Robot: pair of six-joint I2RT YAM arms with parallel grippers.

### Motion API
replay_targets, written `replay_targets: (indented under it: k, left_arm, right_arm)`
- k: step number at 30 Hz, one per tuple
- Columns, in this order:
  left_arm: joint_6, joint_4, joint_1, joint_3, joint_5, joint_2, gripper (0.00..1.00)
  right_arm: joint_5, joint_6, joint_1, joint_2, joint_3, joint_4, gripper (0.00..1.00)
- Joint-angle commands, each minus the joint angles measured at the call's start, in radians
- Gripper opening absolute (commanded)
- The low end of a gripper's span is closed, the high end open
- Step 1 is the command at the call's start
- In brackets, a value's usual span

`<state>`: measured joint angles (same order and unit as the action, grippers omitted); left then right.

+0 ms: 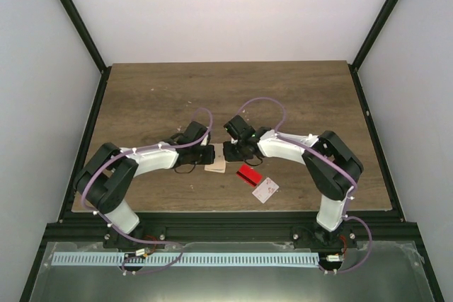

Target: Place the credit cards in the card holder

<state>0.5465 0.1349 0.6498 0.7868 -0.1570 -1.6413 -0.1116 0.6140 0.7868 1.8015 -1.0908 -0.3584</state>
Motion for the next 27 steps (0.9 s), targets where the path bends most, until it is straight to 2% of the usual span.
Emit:
replay_targets:
  k: [1,15,27]
  left_arm:
    - [0.003,0.058,0.011,-0.006,0.039,-0.058,0.09]
    - [0.001,0.08,0.01,0.019,0.056,-0.103,0.08]
    - [-0.034,0.068,0.011,0.021,0.01,-0.076,0.07]
  right_arm:
    - [-0.044,0.009,0.009,-0.029,-0.044,0.035,0.2]
    - [-0.006,0.051,0.011,-0.12,0.02,0.032,0.22]
    - [-0.068,0.053,0.011,-0.015,0.007,0.132,0.12]
